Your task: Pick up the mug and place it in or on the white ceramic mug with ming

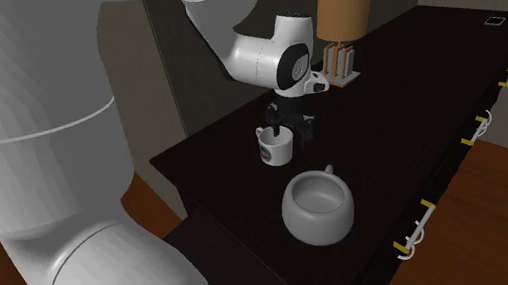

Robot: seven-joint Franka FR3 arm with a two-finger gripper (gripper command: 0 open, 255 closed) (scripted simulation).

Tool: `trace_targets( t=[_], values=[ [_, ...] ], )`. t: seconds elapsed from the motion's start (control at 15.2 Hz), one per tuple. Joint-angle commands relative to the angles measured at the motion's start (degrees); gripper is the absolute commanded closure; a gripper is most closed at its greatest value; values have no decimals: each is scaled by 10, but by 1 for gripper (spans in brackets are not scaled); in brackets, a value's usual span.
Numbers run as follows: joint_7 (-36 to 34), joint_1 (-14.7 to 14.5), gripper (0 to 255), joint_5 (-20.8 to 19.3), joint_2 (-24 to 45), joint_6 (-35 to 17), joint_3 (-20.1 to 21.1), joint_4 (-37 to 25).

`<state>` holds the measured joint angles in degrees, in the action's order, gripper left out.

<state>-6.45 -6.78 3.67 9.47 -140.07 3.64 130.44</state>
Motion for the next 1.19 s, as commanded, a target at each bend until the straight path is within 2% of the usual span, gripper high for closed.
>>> trace_targets(
  t=[0.0,0.59,0.66,1.12],
  values=[
    [-2,-2,0,0,12,-16,1,3],
    [-2,-2,0,0,22,-27,1,5],
    [-2,-2,255,0,22,-27,1,5],
    [-2,-2,255,0,22,-27,1,5]
  ],
)
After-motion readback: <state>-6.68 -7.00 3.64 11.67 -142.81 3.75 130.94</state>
